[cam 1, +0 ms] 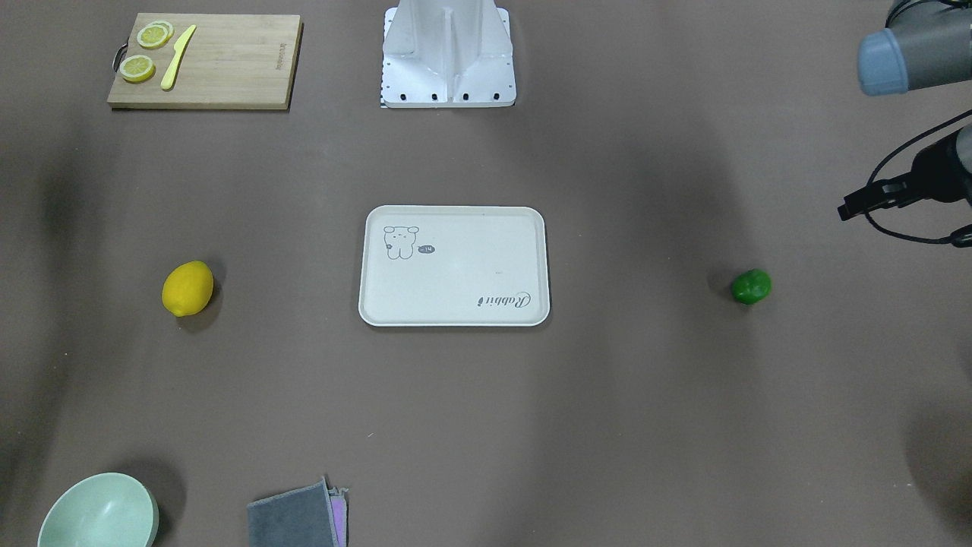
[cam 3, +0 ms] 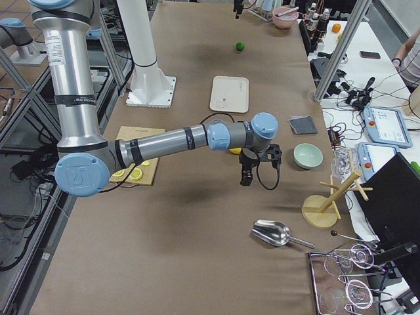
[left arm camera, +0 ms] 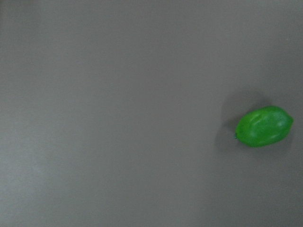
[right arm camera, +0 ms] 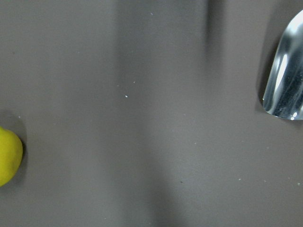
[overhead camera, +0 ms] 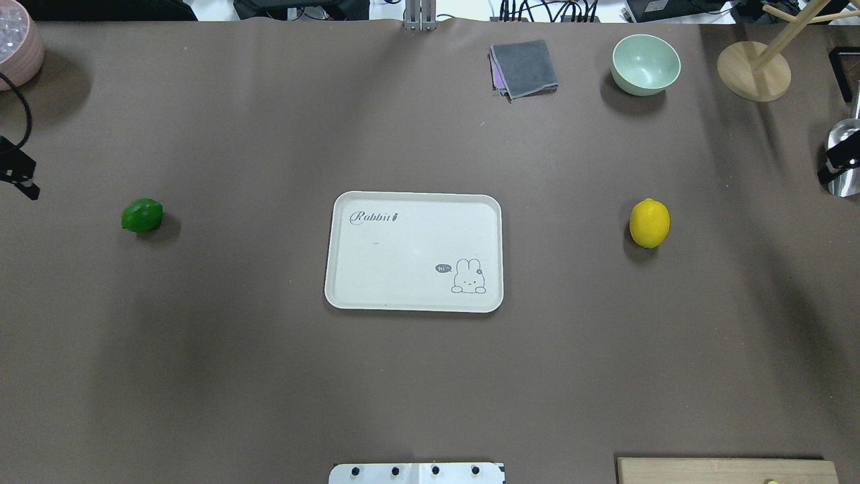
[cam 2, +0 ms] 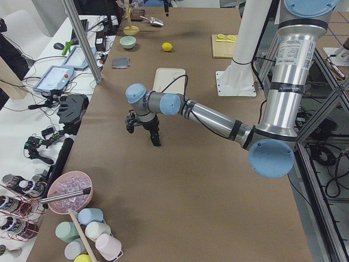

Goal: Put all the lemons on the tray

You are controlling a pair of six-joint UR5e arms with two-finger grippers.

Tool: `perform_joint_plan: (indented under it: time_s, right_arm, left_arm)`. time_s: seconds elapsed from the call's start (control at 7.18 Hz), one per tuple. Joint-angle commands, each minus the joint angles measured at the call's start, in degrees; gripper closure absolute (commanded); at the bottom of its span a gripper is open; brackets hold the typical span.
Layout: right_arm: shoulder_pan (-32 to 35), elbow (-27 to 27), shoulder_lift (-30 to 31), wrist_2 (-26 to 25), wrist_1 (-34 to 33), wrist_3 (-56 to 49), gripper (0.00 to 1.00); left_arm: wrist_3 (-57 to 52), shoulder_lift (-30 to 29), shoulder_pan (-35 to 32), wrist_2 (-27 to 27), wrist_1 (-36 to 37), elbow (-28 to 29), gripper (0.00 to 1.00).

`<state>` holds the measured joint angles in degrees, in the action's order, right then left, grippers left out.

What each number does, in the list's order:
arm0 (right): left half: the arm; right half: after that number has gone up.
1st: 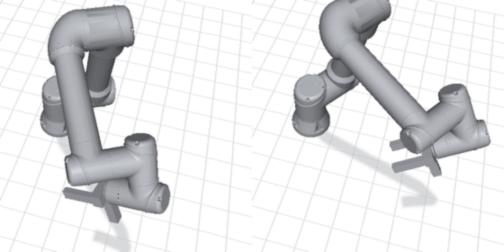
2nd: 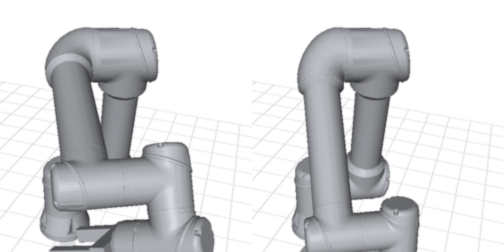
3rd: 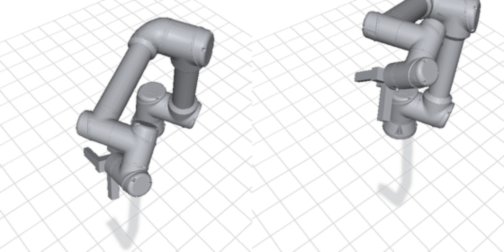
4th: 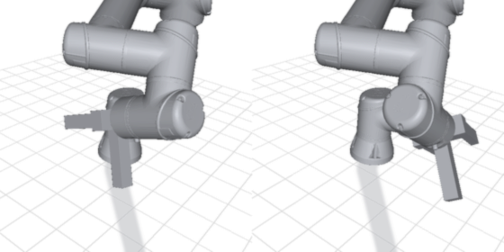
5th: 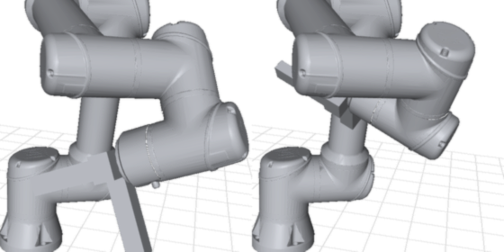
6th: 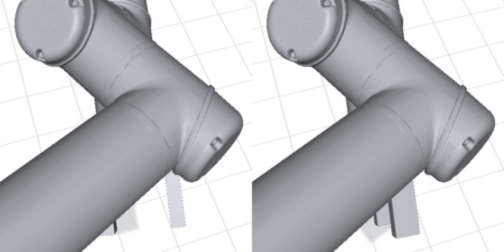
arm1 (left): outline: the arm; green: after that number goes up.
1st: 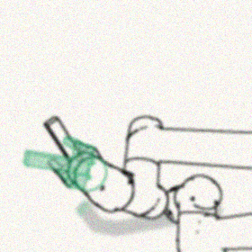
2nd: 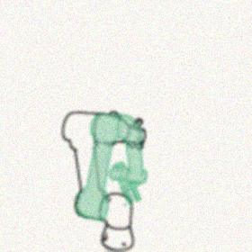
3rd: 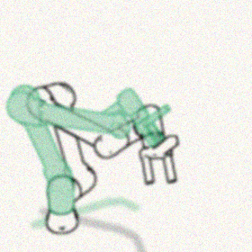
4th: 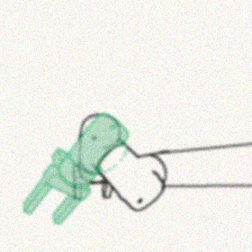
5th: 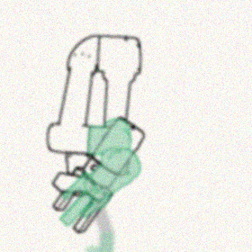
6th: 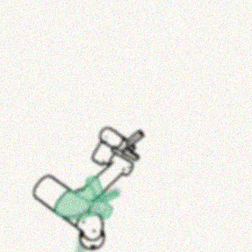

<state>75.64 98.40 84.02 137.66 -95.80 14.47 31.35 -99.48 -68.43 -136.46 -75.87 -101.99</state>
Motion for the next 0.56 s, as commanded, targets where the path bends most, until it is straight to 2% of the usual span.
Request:
perform_joint_plan:
  time_s: [0.0,0.42]
  right_arm:
    - [-3.6,0.0,-1.2,0.2,4.4,7.5,0.00]
    - [-9.5,-0.7,-6.9,0.0,4.5,17.7,0.00]
  left_arm:
    - [7.1,-4.7,5.0,0.3,-7.1,7.1,0.02]
    - [9.0,-13.2,5.9,0.5,-11.8,18.4,0.02]
